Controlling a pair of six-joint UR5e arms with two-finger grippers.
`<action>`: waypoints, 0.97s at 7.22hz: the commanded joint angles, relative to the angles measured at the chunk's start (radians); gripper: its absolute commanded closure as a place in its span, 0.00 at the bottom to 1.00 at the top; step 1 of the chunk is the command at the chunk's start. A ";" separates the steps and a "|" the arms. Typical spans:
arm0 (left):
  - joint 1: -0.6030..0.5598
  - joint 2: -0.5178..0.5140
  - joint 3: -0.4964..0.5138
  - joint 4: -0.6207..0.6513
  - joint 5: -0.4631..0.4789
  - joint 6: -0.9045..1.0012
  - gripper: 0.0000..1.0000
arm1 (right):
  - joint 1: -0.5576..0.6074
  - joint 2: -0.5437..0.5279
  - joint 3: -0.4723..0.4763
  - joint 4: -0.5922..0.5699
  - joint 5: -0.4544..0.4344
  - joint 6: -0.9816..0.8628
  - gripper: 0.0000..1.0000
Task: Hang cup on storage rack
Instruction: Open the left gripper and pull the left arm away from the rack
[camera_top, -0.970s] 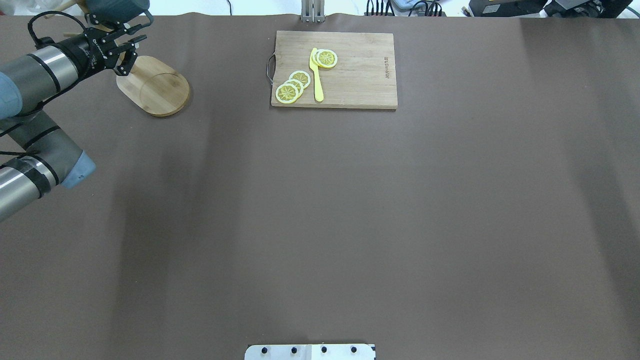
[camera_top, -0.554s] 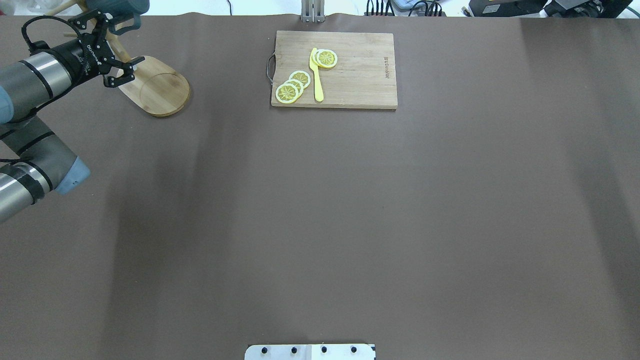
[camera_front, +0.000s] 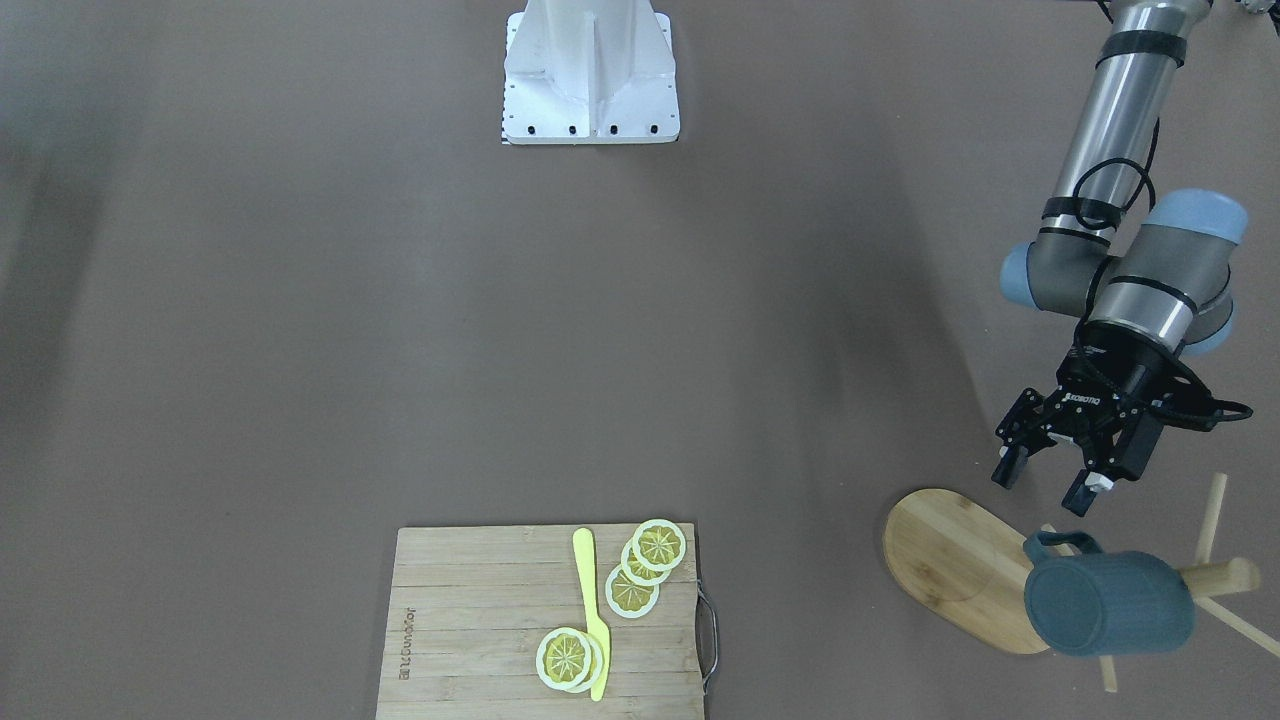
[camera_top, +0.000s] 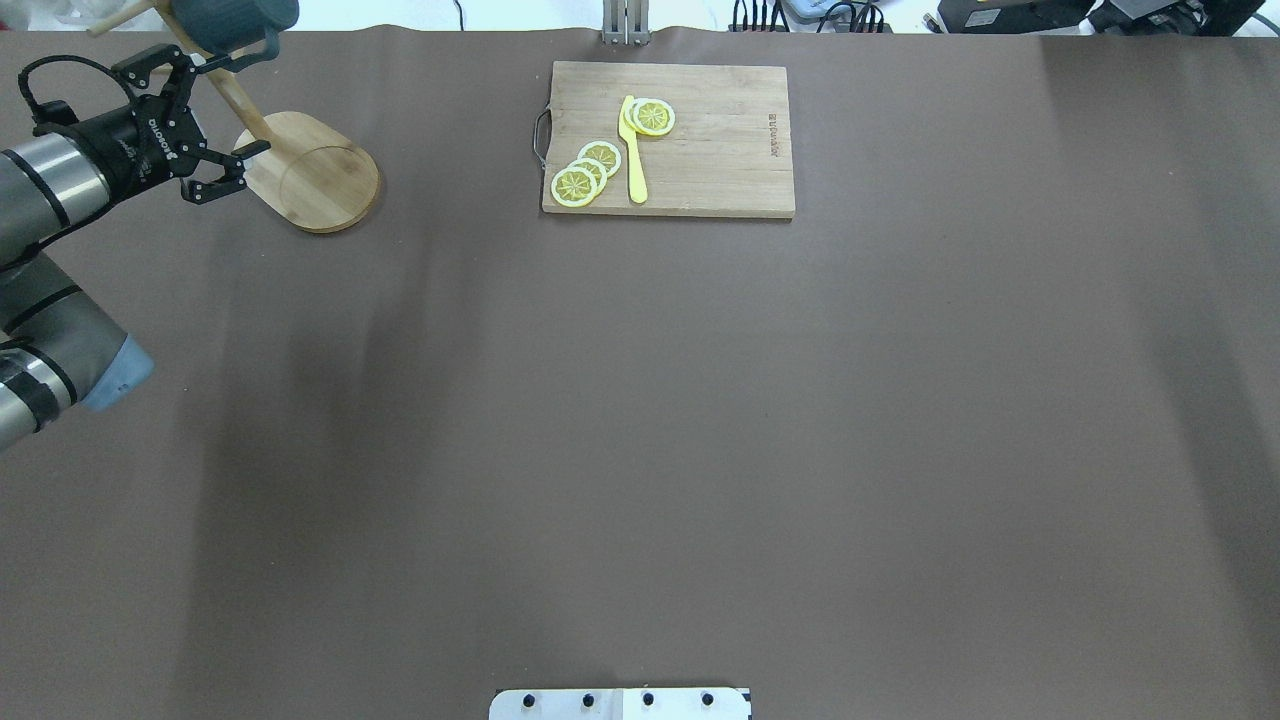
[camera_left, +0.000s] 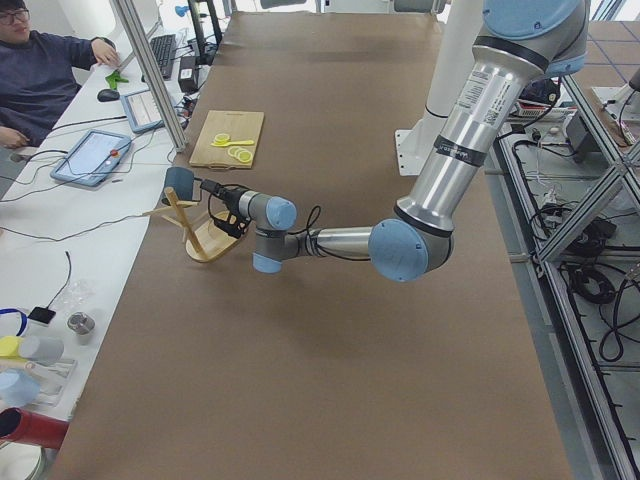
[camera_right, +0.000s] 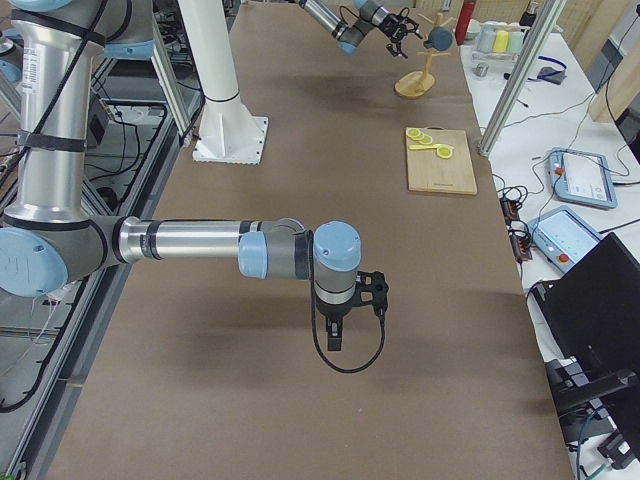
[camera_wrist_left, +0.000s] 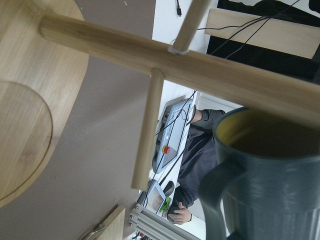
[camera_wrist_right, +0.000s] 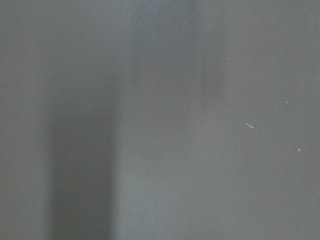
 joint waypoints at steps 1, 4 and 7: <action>0.000 0.075 -0.083 -0.044 -0.043 0.059 0.01 | 0.000 0.001 0.000 0.000 0.000 0.000 0.00; -0.004 0.162 -0.271 -0.099 -0.164 0.138 0.01 | 0.000 0.001 0.003 0.000 0.000 0.000 0.00; -0.027 0.257 -0.405 -0.089 -0.350 0.697 0.01 | 0.000 0.001 0.003 0.000 0.000 0.000 0.00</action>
